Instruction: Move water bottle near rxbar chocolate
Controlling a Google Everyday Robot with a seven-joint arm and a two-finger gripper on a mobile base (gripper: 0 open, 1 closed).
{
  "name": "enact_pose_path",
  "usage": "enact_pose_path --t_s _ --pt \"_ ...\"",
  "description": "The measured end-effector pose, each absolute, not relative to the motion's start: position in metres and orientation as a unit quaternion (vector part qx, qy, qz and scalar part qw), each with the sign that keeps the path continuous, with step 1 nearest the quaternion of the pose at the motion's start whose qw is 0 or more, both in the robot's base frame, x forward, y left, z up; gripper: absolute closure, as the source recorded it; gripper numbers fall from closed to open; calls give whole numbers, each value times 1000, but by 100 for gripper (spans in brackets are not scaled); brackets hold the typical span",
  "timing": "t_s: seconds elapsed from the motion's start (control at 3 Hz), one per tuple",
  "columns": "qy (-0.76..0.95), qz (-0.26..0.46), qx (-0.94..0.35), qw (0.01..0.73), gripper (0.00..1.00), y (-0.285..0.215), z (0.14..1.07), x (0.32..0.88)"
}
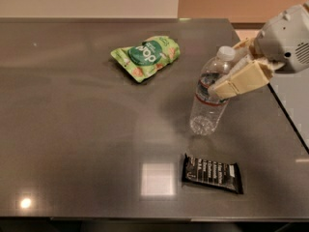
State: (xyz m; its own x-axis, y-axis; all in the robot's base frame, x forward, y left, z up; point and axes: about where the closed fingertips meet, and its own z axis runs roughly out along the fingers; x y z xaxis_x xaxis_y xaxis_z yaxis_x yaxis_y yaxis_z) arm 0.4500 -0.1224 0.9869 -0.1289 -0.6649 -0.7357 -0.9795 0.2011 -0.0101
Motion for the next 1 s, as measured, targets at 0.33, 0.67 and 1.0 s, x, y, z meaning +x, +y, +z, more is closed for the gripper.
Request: enact_pose_path --t_s 0.33,0.67,1.0 --pt "714 243 -582 304 100 -138 965 426" --pt "713 242 -583 306 100 -140 960 423" --pt "714 232 -582 312 82 -141 954 423"
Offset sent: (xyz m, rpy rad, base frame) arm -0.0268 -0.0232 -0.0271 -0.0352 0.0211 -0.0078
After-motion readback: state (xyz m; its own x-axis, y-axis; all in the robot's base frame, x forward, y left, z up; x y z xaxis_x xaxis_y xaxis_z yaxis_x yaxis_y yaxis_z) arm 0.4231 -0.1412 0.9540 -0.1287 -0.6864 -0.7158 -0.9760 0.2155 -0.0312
